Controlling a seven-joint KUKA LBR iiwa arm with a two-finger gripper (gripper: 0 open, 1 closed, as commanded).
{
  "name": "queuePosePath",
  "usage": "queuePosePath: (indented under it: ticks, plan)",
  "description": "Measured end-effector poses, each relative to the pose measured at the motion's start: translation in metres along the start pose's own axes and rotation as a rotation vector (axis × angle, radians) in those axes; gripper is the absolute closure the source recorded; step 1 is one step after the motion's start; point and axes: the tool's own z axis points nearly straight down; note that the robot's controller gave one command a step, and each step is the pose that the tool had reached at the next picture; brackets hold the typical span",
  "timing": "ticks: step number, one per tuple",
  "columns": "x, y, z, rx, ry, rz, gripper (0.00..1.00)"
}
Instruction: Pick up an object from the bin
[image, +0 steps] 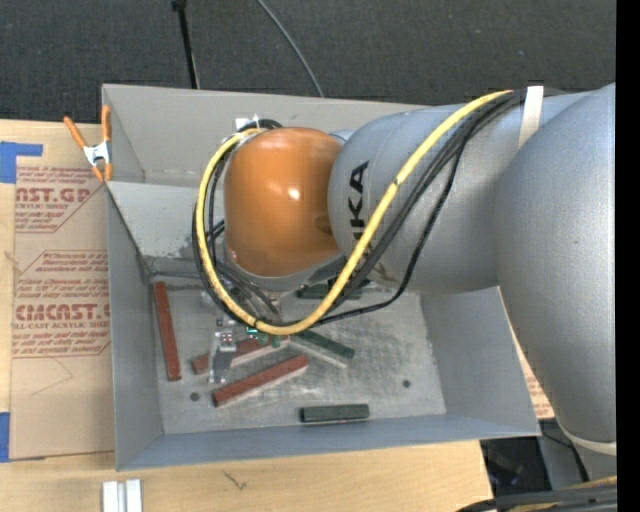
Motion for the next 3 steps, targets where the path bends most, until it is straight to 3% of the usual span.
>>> queuePosePath:
  ticks: [1, 2, 3]
  plan:
    - [-0.004, -0.044, 0.116, -0.012, -0.029, -0.009, 1.00]
    - [0.004, -0.042, 0.117, -0.008, 0.001, -0.016, 0.00]
    - [-0.008, -0.044, 0.113, -0.015, -0.044, -0.008, 1.00]
